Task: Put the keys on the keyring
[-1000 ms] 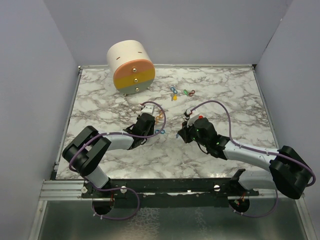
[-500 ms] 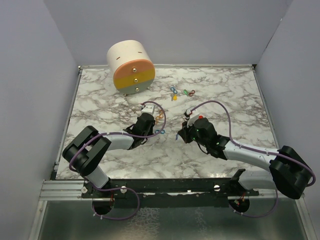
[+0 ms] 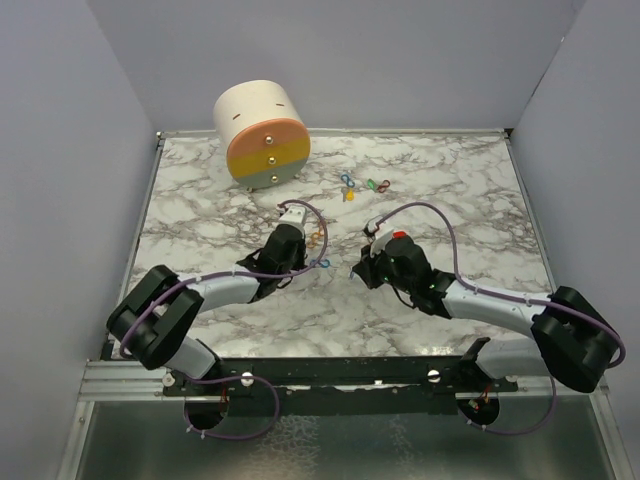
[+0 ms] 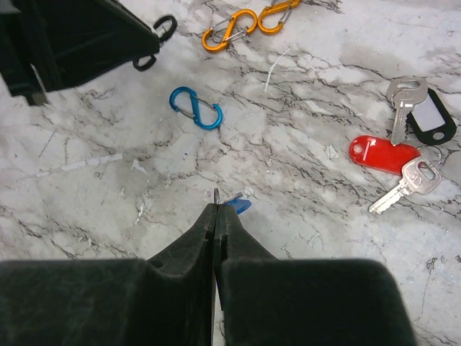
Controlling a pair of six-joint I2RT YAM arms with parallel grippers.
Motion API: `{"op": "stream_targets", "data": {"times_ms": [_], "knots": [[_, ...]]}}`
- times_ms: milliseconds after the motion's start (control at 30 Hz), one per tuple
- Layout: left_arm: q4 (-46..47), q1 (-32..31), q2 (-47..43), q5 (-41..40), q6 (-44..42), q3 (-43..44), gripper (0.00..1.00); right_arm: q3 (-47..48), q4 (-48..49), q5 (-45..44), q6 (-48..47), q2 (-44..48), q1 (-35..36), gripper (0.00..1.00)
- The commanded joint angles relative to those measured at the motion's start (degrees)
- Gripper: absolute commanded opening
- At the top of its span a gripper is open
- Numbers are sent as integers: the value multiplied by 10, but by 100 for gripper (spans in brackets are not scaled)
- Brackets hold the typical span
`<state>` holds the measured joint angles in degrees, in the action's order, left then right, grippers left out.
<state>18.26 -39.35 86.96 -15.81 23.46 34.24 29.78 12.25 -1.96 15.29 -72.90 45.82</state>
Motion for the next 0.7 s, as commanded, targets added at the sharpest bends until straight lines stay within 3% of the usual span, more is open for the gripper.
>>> {"op": "stream_targets", "data": {"times_ms": [0,667], "knots": [[-1,1,-68,41,6,-5,0,15,28,18,-13,-13,8,1],[-45,-89,-81,47,31,58,0,46,33,-1,-27,-34,29,1]]}}
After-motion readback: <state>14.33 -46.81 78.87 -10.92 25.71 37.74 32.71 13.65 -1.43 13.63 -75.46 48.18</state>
